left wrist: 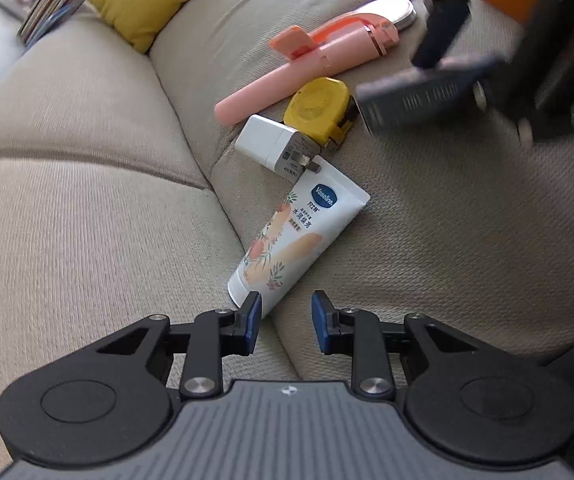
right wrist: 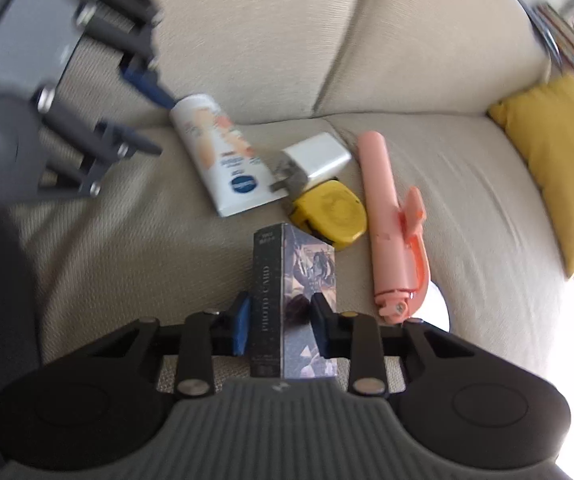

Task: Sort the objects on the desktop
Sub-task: 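Grasp the picture card box with the right gripper, then grasp the white Vaseline lotion tube with the left gripper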

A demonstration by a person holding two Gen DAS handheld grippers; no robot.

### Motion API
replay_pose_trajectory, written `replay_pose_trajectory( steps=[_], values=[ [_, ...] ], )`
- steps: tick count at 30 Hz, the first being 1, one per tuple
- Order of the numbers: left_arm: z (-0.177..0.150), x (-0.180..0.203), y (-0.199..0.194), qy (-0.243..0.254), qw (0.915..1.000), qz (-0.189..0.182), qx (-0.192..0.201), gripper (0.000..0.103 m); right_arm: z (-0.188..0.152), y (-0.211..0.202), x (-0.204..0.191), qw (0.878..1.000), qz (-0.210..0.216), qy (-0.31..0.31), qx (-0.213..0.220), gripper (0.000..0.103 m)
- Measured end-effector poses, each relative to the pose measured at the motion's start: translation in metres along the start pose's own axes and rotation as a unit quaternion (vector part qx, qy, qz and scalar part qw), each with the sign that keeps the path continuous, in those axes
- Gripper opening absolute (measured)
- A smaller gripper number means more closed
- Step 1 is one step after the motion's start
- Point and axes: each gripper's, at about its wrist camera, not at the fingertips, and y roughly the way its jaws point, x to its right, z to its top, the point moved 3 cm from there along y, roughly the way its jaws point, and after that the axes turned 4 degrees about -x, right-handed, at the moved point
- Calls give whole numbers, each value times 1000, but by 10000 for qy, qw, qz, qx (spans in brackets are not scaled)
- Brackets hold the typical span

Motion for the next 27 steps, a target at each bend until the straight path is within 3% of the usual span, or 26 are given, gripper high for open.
replay_pose_trajectory(
  steps=[2, 5, 8, 11, 15, 17, 19, 22, 27],
  values=[
    [3, 4, 4, 288, 9995, 130, -23, 36, 1, -4, 21, 9990, 251, 373, -30, 29],
    [8, 13, 11, 775, 9964, 338, -23, 53, -1, -2, 33, 9954, 549, 776, -84, 28],
    [13, 22, 16, 1207, 9910, 580, 43, 54, -4, 7, 42, 9919, 767, 1002, -143, 28],
    [20, 29, 26, 1594, 9831, 898, 91, 54, -1, 13, 52, 9928, 586, 1019, -226, 25],
    [23, 31, 32, 1888, 9768, 1008, 122, 54, -2, 20, 53, 9893, 788, 1194, -268, 26],
    [22, 30, 32, 1897, 9767, 988, 157, 53, -1, 22, 55, 9889, 817, 1219, -245, 26],
    [21, 27, 31, 1854, 9790, 826, 163, 37, 0, 25, 55, 9880, 854, 1259, -257, 26],
    [21, 18, 27, 1588, 9849, 666, 201, 33, 3, 24, 53, 9863, 888, 1367, -271, 26],
    [22, -16, 12, 498, 9982, -47, 319, 28, 2, 30, 58, 9813, 1043, 1599, -257, 24]
  ],
)
